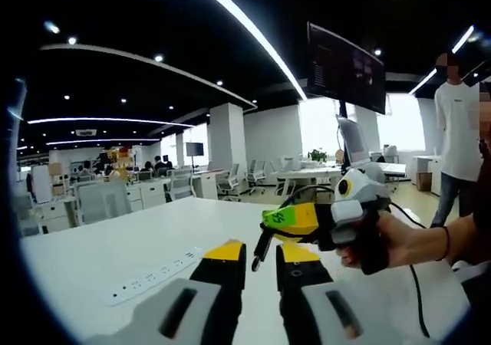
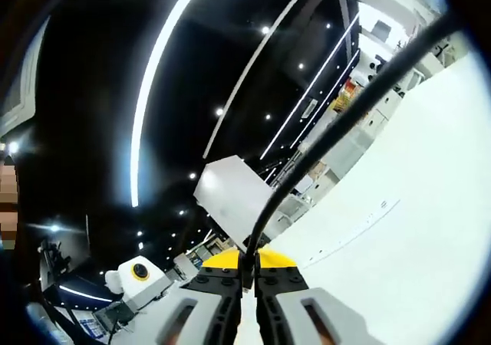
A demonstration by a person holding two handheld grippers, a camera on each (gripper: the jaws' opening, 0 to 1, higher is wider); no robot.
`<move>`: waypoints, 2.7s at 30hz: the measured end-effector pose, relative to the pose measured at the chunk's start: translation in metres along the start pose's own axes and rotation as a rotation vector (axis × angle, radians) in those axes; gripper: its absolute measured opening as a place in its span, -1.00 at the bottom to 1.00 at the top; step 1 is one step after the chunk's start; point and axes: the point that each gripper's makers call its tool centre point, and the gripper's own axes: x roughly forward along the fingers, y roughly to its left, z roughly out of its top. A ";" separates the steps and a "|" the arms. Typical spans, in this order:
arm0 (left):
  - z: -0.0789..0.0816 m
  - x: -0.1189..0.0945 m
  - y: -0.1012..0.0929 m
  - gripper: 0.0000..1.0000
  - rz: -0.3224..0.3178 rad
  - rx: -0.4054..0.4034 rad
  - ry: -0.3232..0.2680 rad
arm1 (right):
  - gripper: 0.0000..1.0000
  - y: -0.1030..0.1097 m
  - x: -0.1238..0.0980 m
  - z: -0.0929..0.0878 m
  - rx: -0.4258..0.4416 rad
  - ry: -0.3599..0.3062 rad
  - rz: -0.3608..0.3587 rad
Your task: Find the data cable on the table. Grasp the USB connector end of the cable and insert it into the USB port on the table
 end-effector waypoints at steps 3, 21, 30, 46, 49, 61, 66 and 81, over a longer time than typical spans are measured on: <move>-0.001 -0.004 0.003 -0.66 0.021 0.036 0.021 | -0.88 -0.002 0.000 0.000 -0.043 0.014 -0.019; -0.002 -0.026 0.012 -0.58 0.086 0.052 0.041 | -0.88 -0.010 0.001 0.000 -0.316 0.110 -0.102; -0.007 -0.027 0.021 -0.58 0.108 0.075 0.070 | -0.88 -0.023 0.011 0.007 -0.413 0.206 -0.177; -0.006 -0.025 0.027 -0.58 0.110 0.049 0.048 | -0.91 -0.044 0.019 0.020 -0.440 0.308 -0.280; -0.006 -0.025 0.029 -0.58 0.115 0.051 0.049 | -0.91 -0.049 0.022 0.025 -0.447 0.325 -0.300; -0.008 -0.016 0.052 -0.58 0.145 0.061 0.057 | -0.91 -0.071 0.045 0.035 -0.514 0.422 -0.381; -0.013 -0.011 0.060 -0.58 0.143 0.019 0.053 | -0.91 -0.083 0.061 0.039 -0.529 0.449 -0.395; -0.032 0.003 0.092 -0.51 0.202 0.056 0.070 | -0.90 -0.131 0.089 0.044 -0.555 0.511 -0.469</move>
